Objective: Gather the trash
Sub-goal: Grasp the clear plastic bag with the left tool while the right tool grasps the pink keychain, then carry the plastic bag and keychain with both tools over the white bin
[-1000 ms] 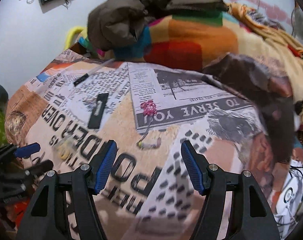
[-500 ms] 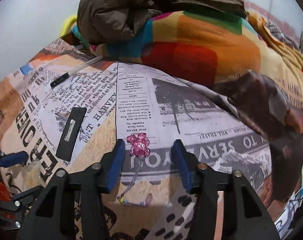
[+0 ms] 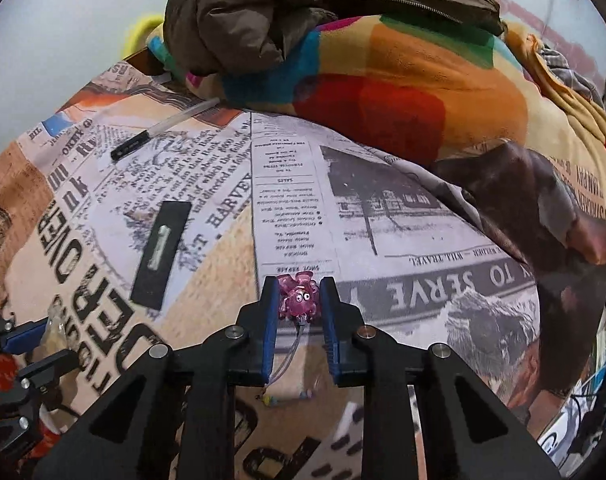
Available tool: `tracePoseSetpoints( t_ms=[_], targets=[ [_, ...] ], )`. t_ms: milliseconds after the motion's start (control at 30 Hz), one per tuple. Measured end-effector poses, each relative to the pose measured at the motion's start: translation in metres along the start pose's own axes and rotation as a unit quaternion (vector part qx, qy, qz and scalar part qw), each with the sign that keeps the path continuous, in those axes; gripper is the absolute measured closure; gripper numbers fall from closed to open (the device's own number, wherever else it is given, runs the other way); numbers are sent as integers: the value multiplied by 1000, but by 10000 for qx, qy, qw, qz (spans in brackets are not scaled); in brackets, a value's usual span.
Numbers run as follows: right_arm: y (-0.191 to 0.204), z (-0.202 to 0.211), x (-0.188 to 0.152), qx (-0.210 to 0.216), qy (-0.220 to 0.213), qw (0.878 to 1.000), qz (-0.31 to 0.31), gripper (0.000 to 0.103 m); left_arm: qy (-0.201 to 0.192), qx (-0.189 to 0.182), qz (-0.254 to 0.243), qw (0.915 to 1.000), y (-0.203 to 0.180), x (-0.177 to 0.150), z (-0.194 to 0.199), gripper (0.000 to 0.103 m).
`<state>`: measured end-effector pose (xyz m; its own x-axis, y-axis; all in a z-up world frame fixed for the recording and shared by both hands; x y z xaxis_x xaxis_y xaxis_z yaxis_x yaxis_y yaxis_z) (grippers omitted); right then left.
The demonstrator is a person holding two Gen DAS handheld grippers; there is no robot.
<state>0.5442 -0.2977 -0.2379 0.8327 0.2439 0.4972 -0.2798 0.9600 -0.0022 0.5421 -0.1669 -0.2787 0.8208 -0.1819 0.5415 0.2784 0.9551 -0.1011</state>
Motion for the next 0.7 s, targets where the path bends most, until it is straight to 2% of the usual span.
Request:
tracePoseSetpoints(
  t_ms=[267, 700],
  targets=[
    [11, 54, 2, 98, -362, 9993, 85, 85, -273, 2, 181, 9995, 3, -1, 41, 78],
    [49, 150, 14, 314, -1060, 9935, 270, 84, -972, 254, 403, 9941, 12, 5, 139, 78]
  ],
)
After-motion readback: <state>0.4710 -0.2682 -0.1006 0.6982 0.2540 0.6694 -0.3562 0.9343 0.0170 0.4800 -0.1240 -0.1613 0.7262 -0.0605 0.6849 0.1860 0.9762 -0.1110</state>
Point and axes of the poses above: each gripper's, at about its wrist camera, not at the fingertips, and z roughly against the way its jaws point, y to its left, x to its top, the point moved 2 cm from there along -z, roughly the way its jaws point, and after that the axes turned 2 degrees about z, right-handed, at the moved point
